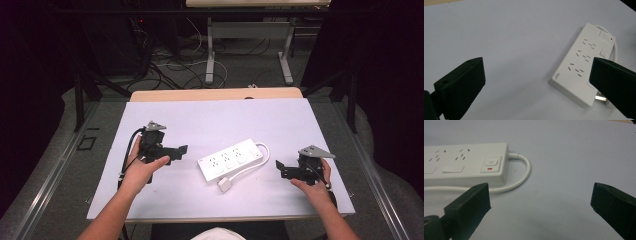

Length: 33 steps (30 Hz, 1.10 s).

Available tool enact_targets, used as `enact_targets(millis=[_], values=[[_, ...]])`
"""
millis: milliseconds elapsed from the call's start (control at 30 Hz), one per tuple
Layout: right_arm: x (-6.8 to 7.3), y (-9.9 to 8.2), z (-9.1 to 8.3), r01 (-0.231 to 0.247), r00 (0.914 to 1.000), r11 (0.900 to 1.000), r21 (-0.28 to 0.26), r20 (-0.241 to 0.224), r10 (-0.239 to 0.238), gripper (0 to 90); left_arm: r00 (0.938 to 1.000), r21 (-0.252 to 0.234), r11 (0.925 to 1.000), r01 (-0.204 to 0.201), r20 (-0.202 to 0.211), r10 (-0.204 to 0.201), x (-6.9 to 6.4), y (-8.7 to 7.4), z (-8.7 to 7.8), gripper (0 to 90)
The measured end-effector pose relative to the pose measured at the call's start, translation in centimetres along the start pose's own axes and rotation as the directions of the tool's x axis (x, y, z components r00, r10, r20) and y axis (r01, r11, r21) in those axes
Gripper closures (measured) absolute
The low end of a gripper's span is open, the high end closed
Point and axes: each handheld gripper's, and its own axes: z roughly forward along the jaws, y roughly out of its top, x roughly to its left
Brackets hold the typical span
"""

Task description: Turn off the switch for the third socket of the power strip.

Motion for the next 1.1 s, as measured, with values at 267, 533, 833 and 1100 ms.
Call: enact_targets(millis=[267,533,833,1100], values=[[0.1,0.0,0.0,-0.002,1.0000,1.0000,0.004,-0.001,0.002,1.9,0.9987,-0.053,0.9979,0.037,-0.034,-0.039,2.1,-1.0,-1.3,0.3],[0.2,0.0,0.0,-0.003,1.0000,1.0000,0.003,-0.001,0.003,1.9,0.9944,-0.076,0.9938,0.082,-0.060,-0.086,4.0,-2.4,-2.2,0.2],[0.1,0.0,0.1,0.004,1.0000,1.0000,0.001,-0.003,-0.004,1.9,0.9900,-0.079,0.9927,0.091,-0.100,-0.099,5.7,-3.9,-2.7,0.3],[0.1,0.0,0.1,0.004,1.0000,1.0000,0.002,-0.003,-0.004,2.0,0.9839,-0.085,0.9903,0.110,-0.131,-0.121,7.0,-5.6,-2.2,0.4]])
